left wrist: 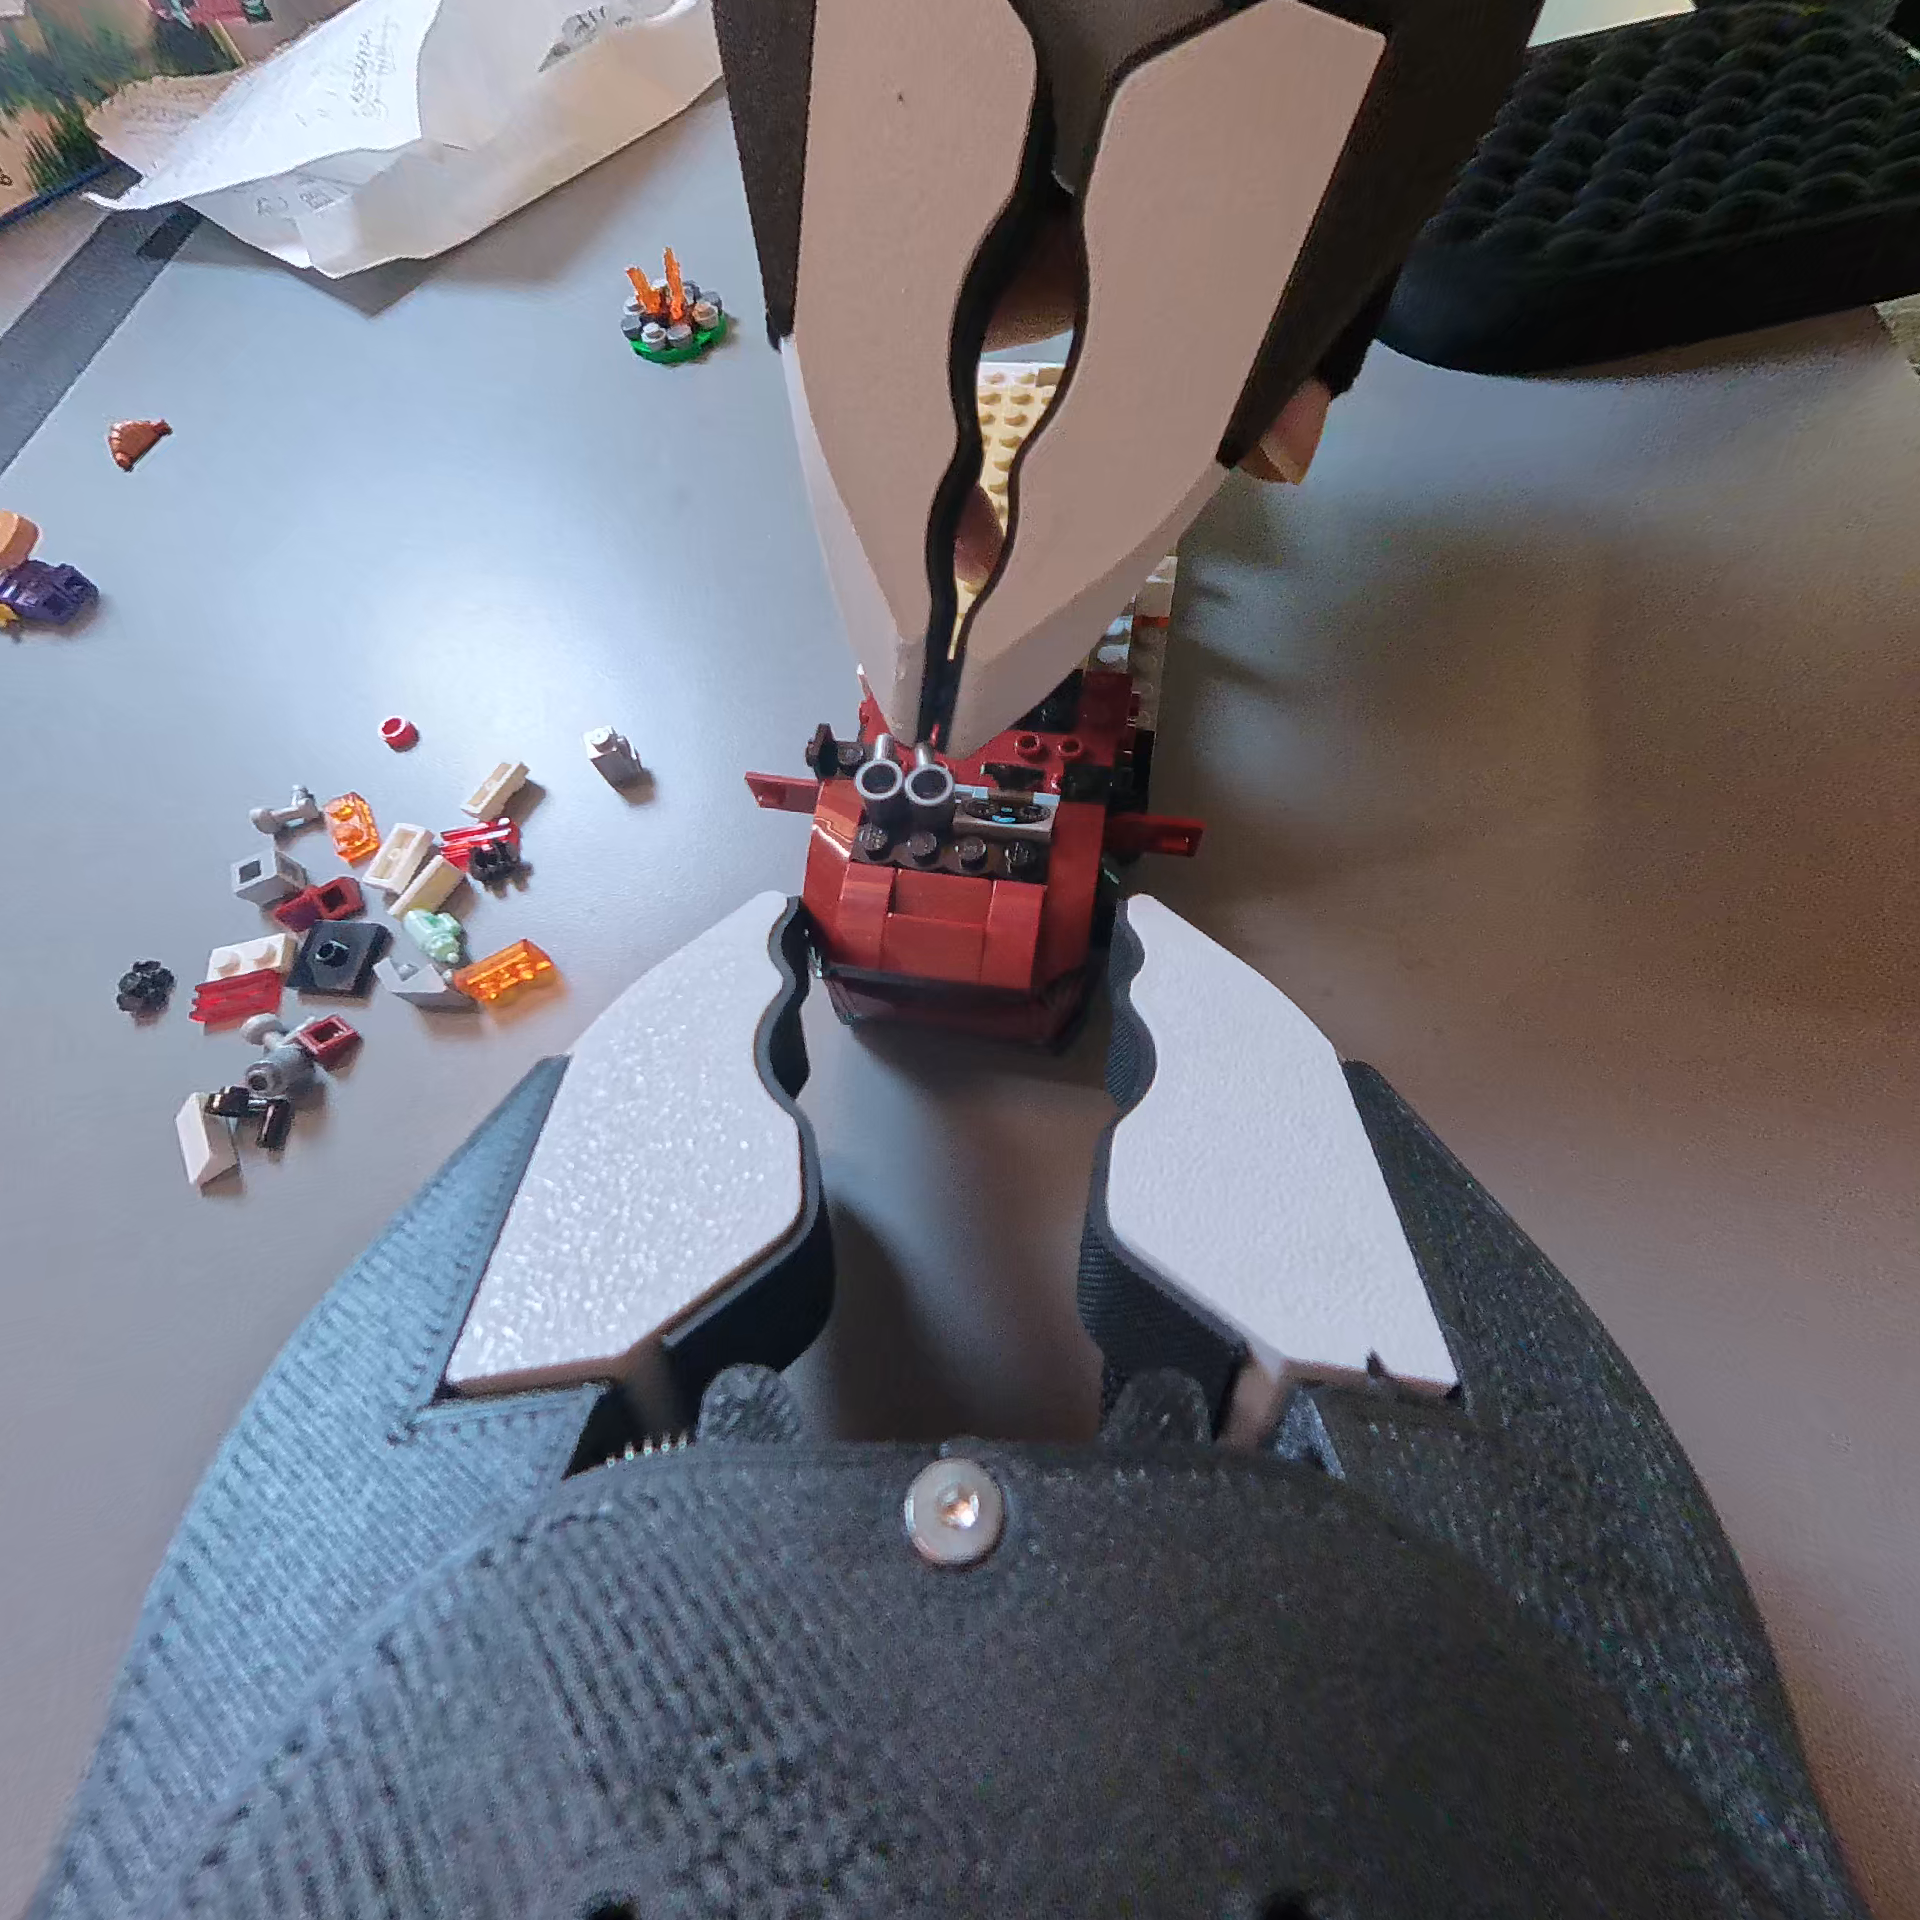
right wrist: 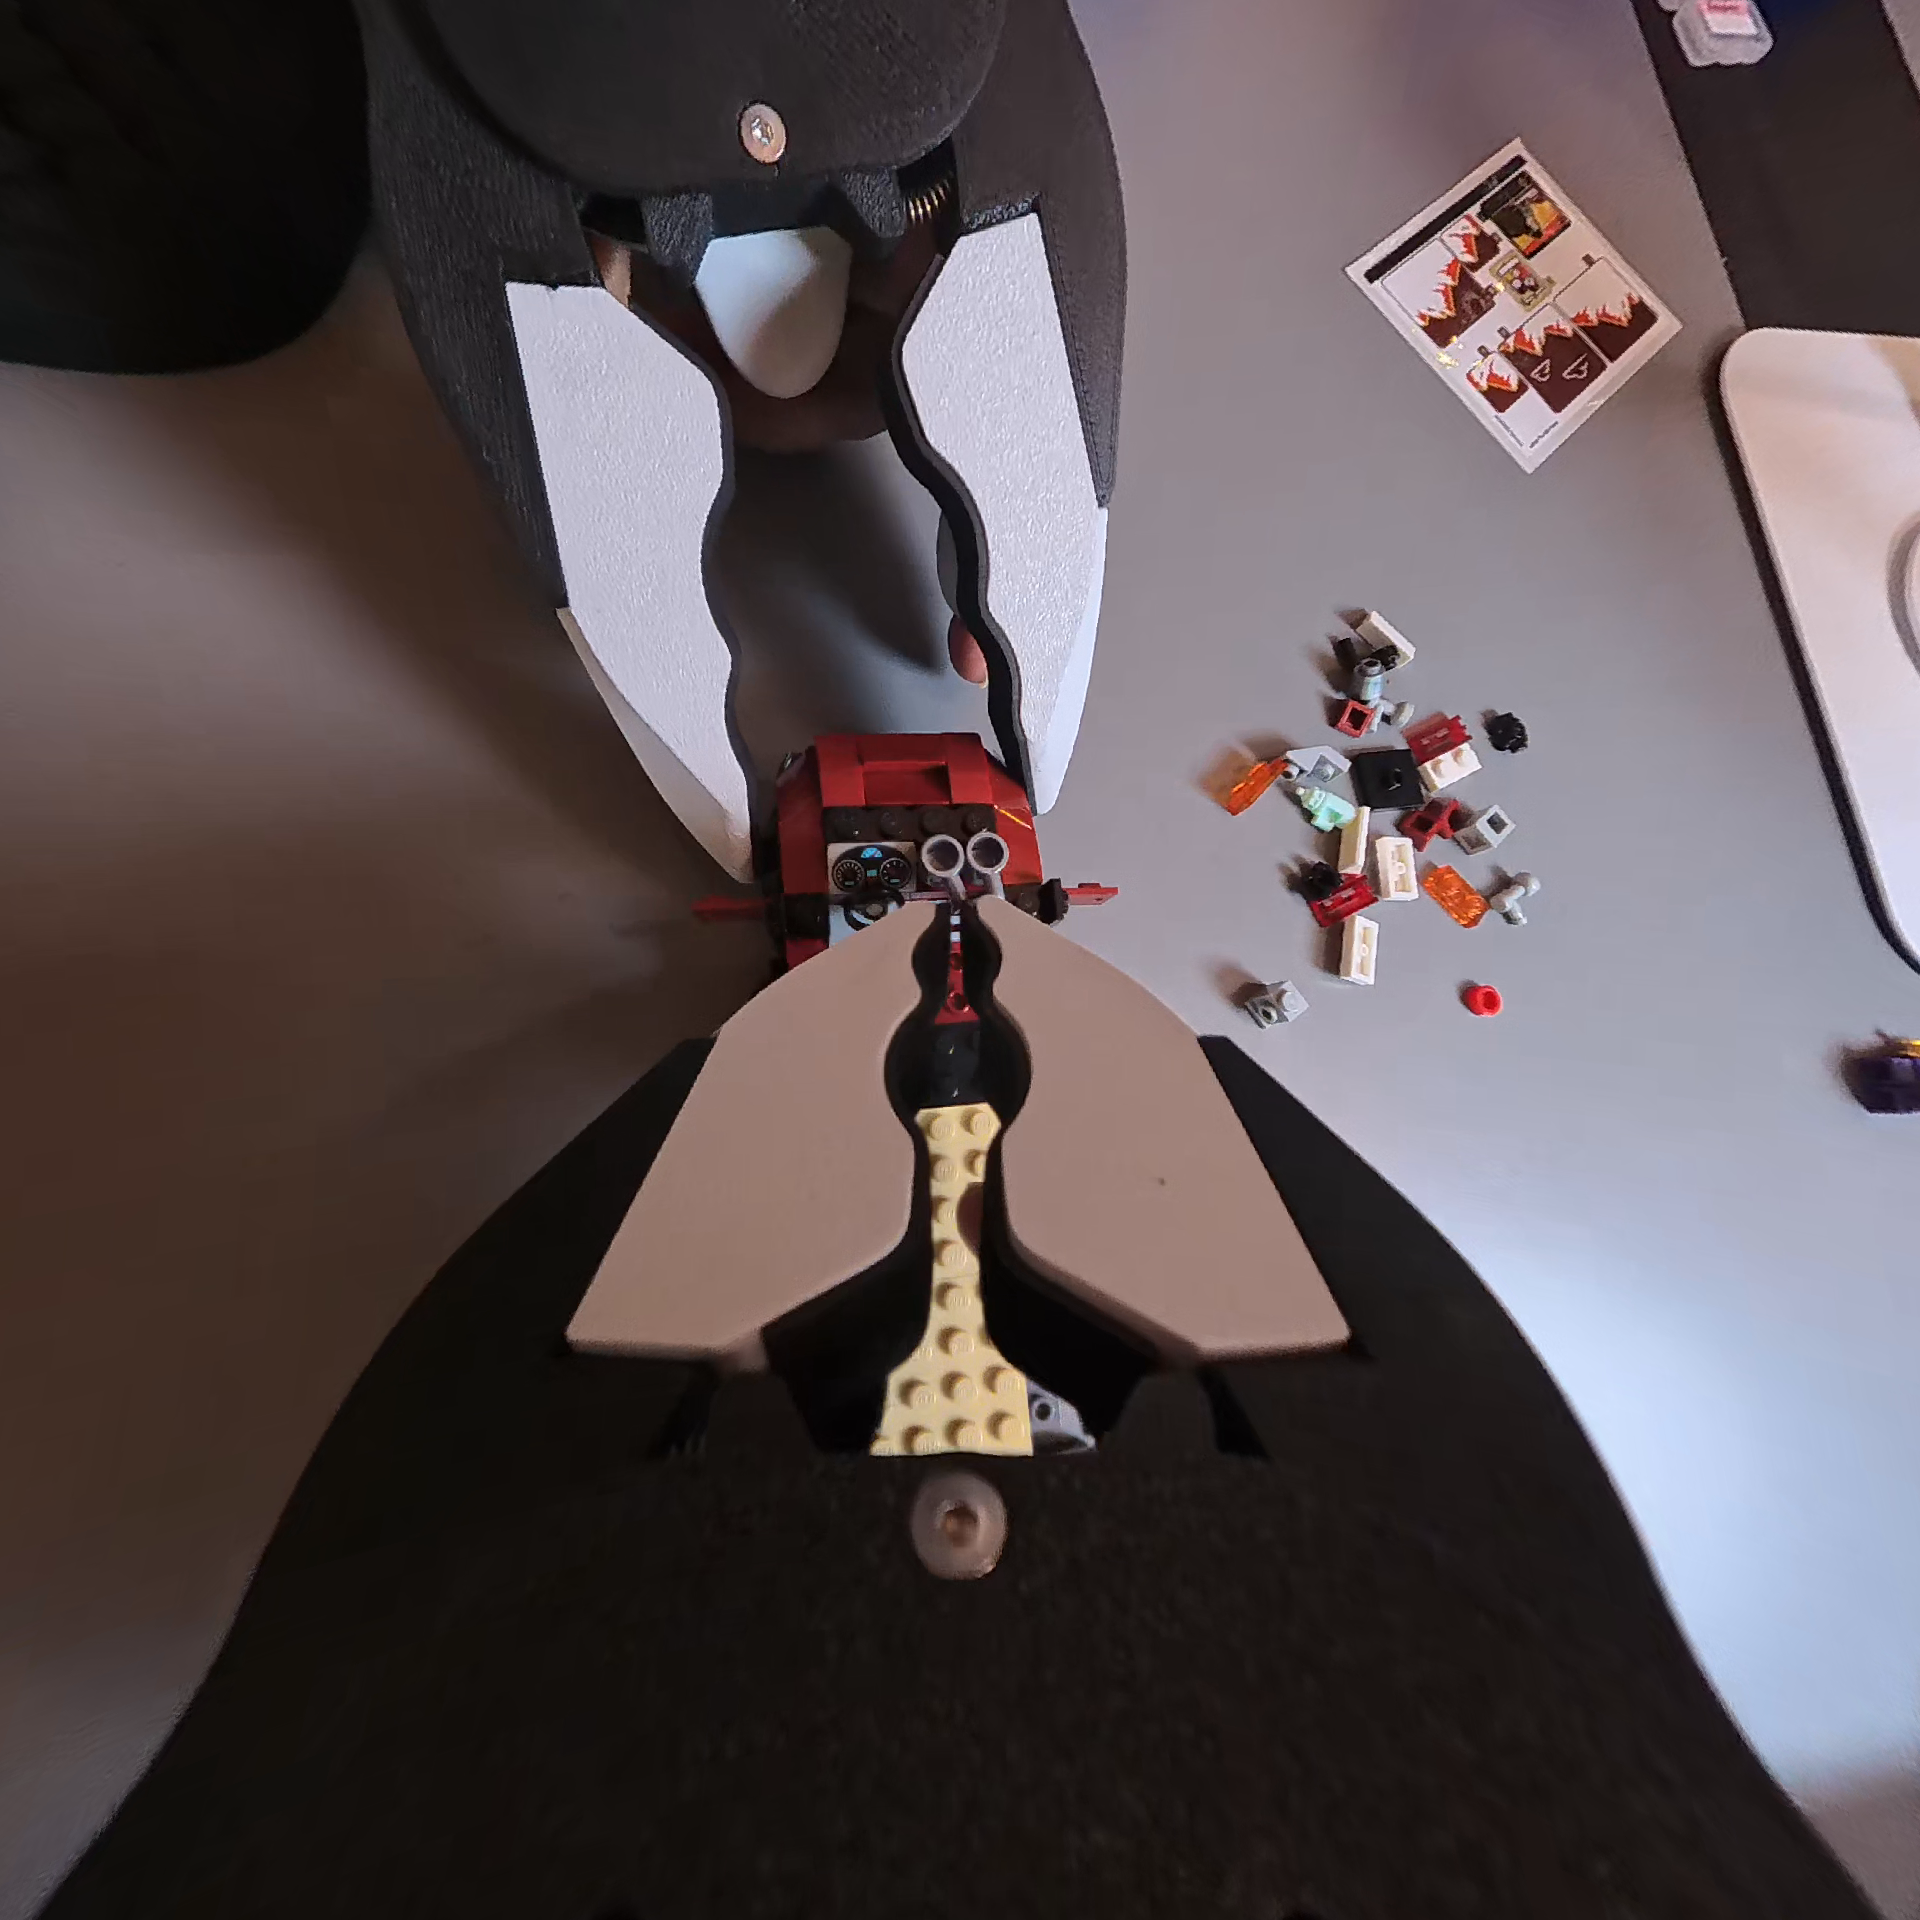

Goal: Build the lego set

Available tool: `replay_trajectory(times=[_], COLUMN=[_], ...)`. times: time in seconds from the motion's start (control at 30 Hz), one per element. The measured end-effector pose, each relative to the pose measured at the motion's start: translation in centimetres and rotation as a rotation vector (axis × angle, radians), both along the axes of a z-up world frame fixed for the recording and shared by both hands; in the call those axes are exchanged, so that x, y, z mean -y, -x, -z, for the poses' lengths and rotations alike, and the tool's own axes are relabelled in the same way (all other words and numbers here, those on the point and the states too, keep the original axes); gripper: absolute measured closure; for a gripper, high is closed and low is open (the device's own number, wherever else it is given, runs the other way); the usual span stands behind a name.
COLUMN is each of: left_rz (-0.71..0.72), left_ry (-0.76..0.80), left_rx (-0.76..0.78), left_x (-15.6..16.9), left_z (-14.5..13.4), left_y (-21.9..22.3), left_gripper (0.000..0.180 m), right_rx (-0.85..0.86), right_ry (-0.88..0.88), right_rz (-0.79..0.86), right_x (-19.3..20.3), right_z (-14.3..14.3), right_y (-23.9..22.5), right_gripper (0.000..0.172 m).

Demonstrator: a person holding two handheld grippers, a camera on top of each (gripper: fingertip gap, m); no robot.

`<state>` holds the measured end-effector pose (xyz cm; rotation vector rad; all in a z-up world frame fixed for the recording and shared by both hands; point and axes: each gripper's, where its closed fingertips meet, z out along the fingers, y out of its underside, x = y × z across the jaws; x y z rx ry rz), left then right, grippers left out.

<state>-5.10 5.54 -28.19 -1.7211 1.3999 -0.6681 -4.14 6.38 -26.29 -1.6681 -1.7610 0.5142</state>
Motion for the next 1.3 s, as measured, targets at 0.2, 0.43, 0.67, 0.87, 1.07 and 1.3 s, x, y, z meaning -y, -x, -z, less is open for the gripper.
replay_trajectory(times=[0.2,0.43,0.67,0.87,1.07,1.3], left_rz=[0.001,0.017,-0.007,-0.032,-0.067,-0.108], left_ry=[0.002,0.003,0.001,0.003,0.004,0.003], left_rx=[0.000,0.000,0.000,-0.001,-0.003,-0.007], left_x=[0.0,0.1,0.0,-0.1,-0.1,-0.2], left_z=[0.0,0.0,0.0,0.0,0.1,0.1], left_y=[0.0,0.1,-0.1,-0.2,-0.3,-0.3], left_gripper=[0.125,0.125,0.124,0.125,0.124,0.124], right_rx=[-0.022,-0.014,0.007,0.016,0.076,0.113], right_ry=[0.049,0.007,0.025,0.077,0.094,0.185], right_rz=[-0.011,0.011,-0.037,-0.004,0.049,0.128], right_x=[0.1,-0.5,0.6,0.3,-0.1,-0.2], right_z=[0.0,-0.6,-1.0,-0.7,-0.5,-0.4], right_y=[0.0,-0.6,-0.1,0.5,0.6,0.5], right_gripper=[0.171,0.172,0.161,0.165,0.161,0.160])
